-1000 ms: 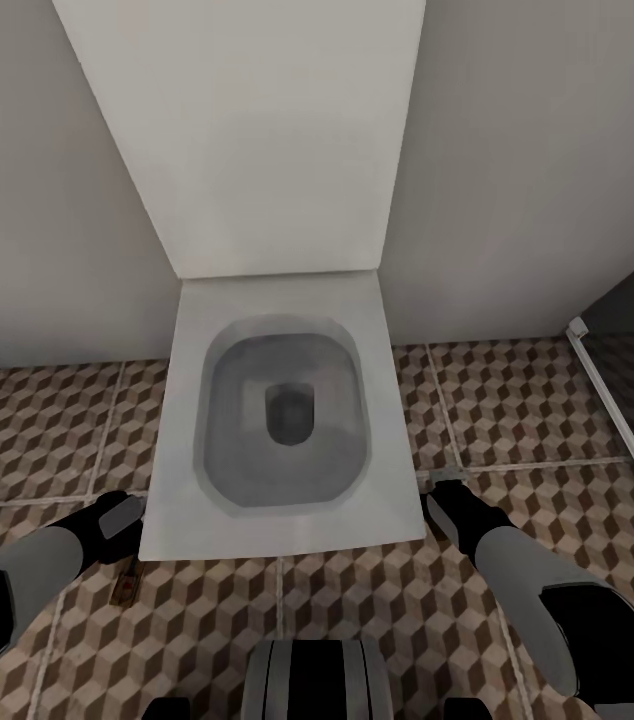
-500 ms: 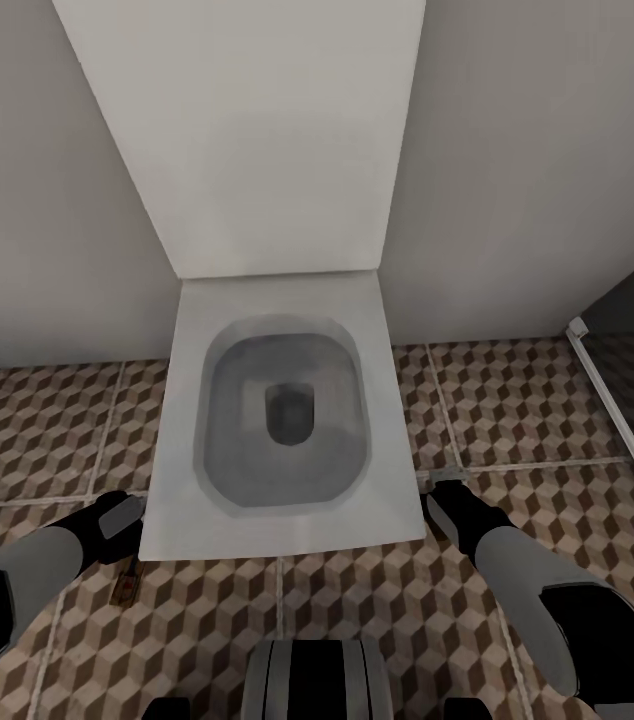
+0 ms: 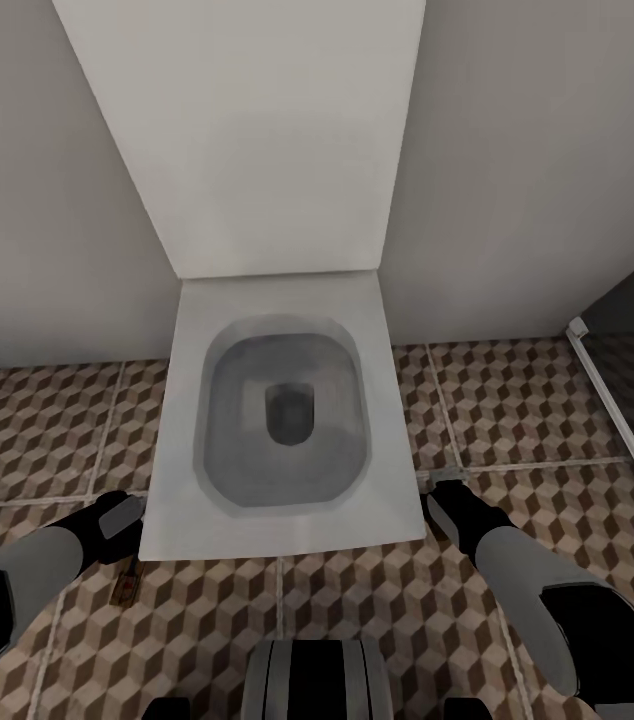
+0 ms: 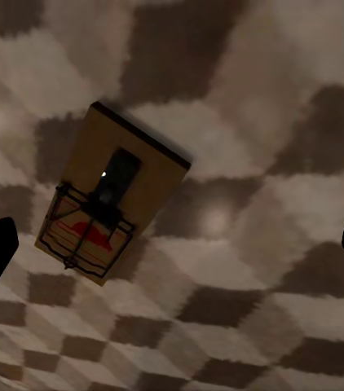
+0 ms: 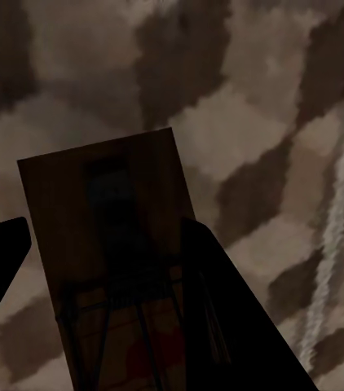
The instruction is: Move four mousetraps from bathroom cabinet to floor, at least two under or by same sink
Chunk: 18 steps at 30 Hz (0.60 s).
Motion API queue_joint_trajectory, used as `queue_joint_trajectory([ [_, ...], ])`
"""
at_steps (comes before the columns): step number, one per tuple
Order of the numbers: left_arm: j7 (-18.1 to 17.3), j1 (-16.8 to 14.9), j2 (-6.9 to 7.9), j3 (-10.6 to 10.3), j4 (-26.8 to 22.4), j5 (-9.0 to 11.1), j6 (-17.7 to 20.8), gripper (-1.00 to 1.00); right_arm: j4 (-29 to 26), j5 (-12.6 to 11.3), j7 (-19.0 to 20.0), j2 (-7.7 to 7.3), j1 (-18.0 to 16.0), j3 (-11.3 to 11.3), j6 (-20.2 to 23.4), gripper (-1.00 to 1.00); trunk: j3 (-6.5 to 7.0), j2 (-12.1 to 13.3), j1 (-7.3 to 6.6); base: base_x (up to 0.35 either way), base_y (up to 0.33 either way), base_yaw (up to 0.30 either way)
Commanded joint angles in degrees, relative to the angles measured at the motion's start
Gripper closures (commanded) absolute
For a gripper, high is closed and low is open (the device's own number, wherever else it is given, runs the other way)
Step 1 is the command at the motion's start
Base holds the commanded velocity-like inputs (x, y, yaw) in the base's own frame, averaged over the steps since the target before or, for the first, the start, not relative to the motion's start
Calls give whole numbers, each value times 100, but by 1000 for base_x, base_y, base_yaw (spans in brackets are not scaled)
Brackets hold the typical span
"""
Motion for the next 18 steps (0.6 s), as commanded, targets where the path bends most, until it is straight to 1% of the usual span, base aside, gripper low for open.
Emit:
queue_joint_trajectory([
  [1, 49, -3, 7, -26, -22, 49, 6, -100, -9, -1, -18, -2, -1, 47, 43, 100, -3, -1, -1, 0, 0, 0],
  [18, 49, -3, 4, -25, -22, 49, 6, -100, -9, -1, -18, -11, -1, 38, 39, 100, -3, -1, -1, 0, 0, 0],
])
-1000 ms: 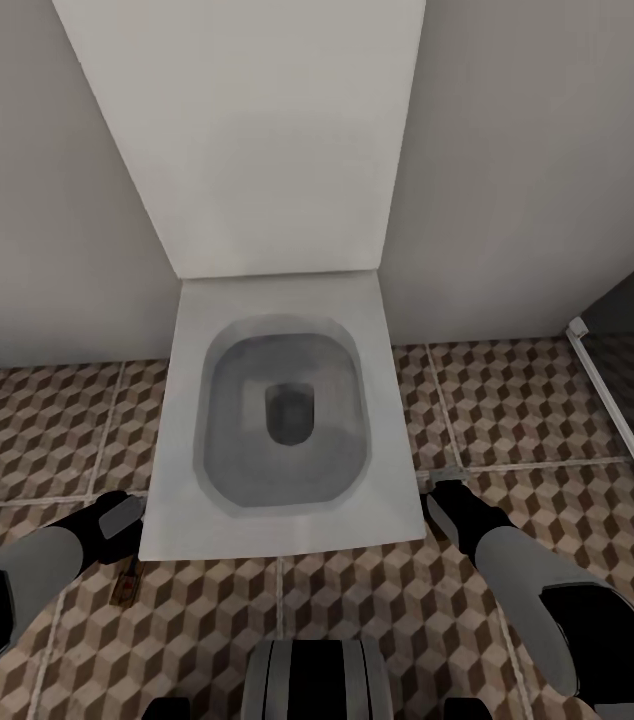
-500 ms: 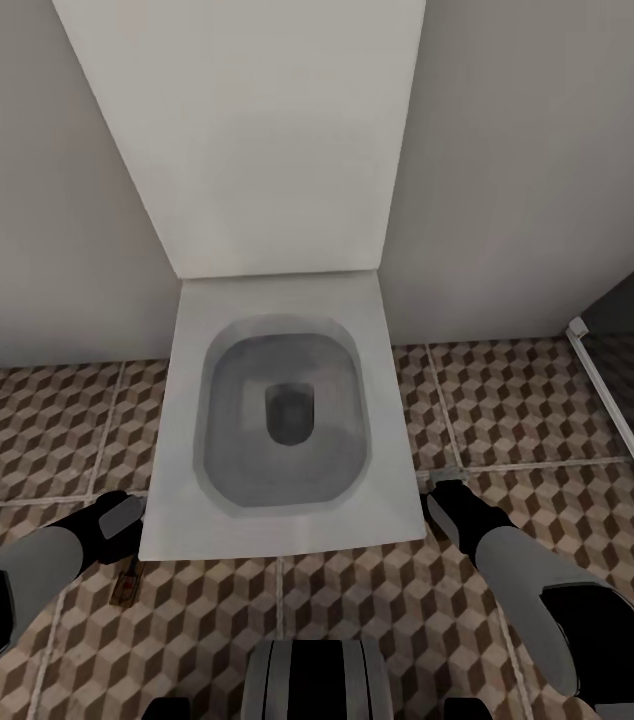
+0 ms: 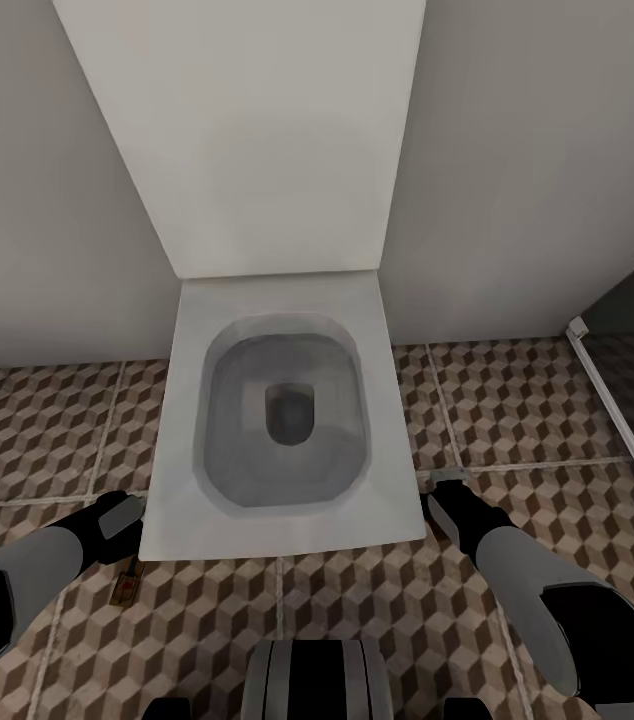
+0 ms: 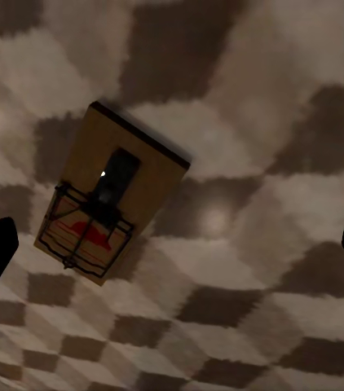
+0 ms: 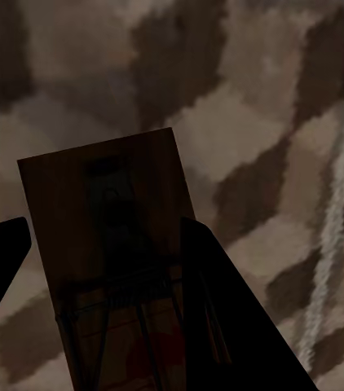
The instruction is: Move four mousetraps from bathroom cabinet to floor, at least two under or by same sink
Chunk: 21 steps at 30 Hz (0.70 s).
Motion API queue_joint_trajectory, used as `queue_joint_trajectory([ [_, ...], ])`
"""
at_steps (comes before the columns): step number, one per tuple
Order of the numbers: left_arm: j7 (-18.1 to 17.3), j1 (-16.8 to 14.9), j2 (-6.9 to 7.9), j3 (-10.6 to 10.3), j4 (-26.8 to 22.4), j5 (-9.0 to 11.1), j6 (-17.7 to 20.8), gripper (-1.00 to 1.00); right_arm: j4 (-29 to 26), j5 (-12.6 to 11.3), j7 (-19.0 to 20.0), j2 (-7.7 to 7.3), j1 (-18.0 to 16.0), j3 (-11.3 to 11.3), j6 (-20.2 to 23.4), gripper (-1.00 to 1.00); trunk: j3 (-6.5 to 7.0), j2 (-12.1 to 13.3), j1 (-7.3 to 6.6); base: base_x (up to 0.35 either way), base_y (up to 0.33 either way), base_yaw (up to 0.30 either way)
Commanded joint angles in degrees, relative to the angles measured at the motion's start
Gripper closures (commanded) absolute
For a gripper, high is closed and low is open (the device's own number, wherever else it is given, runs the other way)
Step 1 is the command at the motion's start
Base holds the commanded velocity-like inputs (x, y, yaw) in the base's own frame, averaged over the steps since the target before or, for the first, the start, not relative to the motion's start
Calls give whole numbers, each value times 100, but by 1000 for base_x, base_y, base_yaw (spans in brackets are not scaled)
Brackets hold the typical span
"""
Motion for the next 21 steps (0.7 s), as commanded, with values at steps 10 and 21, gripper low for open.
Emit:
queue_joint_trajectory([
  [10, 49, -3, 7, -26, -22, 49, 7, -100, -6, -1, -22, -2, -1, 47, 44, -100, -3, -1, -1, 0, 0, 0],
  [21, 49, -3, 7, -25, -22, 49, 6, -100, -7, -1, -23, -2, -1, 47, 44, -100, -3, -1, -1, 0, 0, 0],
])
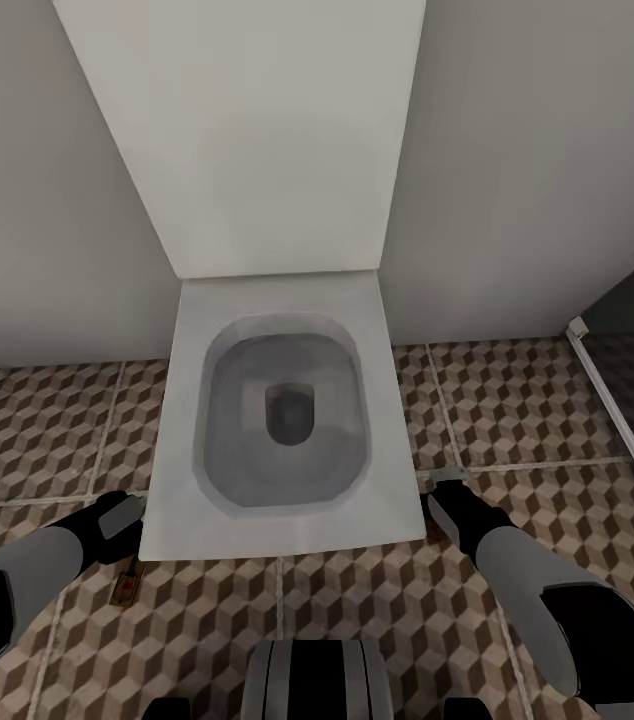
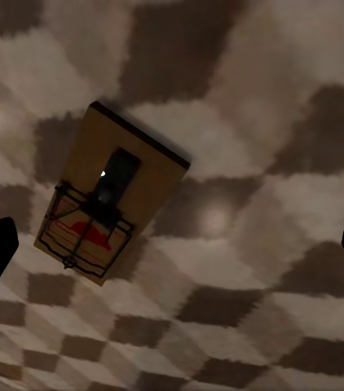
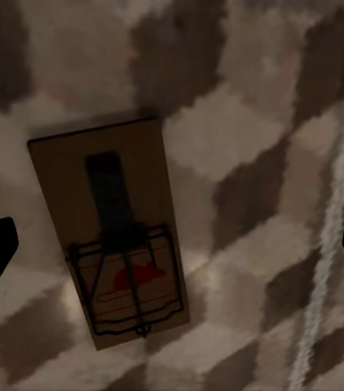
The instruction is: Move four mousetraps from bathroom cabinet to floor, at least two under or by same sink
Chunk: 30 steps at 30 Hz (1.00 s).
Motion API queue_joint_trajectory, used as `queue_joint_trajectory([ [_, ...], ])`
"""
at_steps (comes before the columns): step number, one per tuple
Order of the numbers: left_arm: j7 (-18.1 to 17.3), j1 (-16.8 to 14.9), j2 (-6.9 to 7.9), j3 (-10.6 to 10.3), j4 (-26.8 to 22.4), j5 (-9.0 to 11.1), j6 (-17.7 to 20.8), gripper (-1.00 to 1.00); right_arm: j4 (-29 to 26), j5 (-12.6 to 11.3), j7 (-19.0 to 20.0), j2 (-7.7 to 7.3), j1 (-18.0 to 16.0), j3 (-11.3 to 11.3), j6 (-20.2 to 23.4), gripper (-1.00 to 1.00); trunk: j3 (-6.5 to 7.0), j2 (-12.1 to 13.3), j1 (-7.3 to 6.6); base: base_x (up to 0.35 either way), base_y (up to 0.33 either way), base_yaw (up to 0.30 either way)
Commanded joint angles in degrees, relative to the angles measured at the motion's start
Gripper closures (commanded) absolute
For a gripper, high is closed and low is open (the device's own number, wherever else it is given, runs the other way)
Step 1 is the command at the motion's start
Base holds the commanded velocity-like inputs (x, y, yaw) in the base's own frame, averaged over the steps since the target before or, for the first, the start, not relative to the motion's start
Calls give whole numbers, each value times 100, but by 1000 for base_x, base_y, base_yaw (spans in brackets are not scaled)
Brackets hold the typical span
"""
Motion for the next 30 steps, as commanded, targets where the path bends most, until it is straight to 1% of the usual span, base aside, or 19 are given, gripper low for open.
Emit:
queue_joint_trajectory([
  [1, 49, -3, 7, -27, -22, 49, 6, -100, -9, -1, -16, -2, -1, 47, 45, -100, -3, -1, -1, 0, 0, 0],
  [30, 49, -3, 7, -29, -22, 49, 5, -100, -11, -1, -19, -2, -1, 47, 45, -100, -3, -1, -1, 0, 0, 0],
])
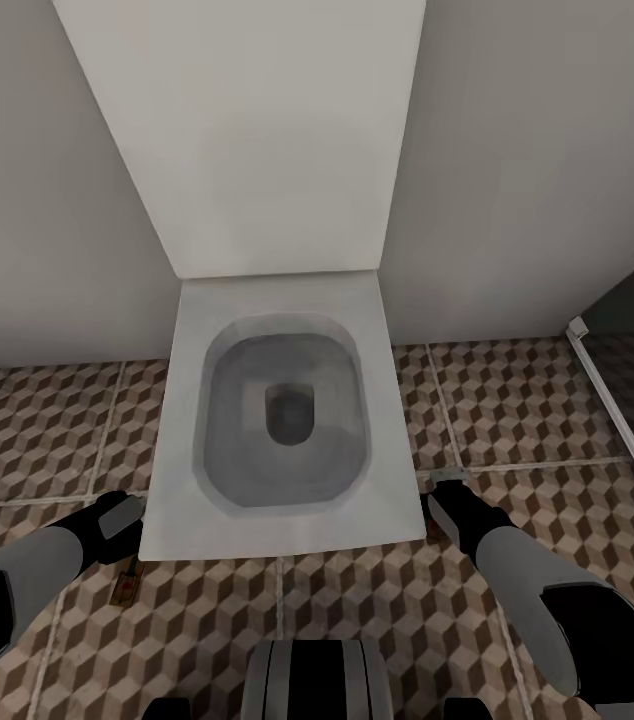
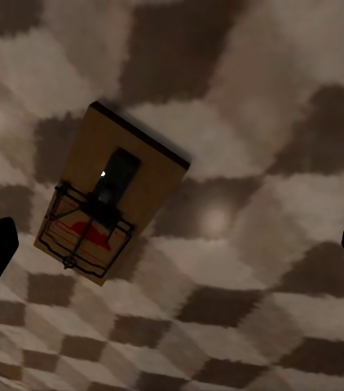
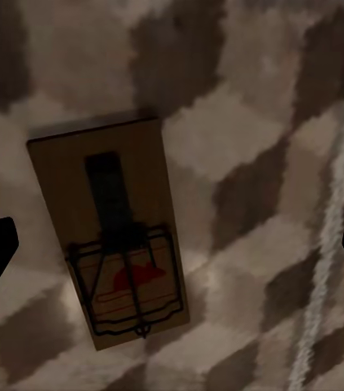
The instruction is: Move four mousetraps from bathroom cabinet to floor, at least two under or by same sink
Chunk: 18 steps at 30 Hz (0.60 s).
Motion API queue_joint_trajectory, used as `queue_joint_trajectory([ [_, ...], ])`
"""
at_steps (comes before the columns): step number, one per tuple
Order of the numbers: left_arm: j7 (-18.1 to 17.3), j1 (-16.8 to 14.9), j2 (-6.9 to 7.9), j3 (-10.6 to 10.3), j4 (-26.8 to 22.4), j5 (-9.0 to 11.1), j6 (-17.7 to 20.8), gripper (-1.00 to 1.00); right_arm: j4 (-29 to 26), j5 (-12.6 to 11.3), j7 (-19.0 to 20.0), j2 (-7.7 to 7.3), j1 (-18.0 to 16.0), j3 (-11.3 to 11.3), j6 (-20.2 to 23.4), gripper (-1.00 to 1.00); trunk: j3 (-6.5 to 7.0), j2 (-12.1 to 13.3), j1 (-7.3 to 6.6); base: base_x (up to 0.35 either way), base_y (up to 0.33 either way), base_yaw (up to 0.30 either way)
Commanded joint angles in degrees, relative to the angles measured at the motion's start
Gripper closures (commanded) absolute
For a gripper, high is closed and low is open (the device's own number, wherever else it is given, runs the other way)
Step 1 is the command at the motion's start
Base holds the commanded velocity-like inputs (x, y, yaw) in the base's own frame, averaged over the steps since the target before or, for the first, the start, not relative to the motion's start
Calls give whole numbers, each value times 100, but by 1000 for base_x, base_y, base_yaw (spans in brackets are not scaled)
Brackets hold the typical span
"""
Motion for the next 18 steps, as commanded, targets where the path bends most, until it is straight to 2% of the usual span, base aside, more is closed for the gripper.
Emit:
queue_joint_trajectory([
  [1, 49, -3, 7, -26, -22, 49, 6, -100, -9, -1, -16, -2, -1, 47, 45, -100, -3, -1, -1, 0, 0, 0],
  [18, 49, -3, 7, -26, -22, 49, 6, -100, -9, -1, -19, -5, -1, 47, 45, -100, -3, -1, -1, 0, 0, 0],
])
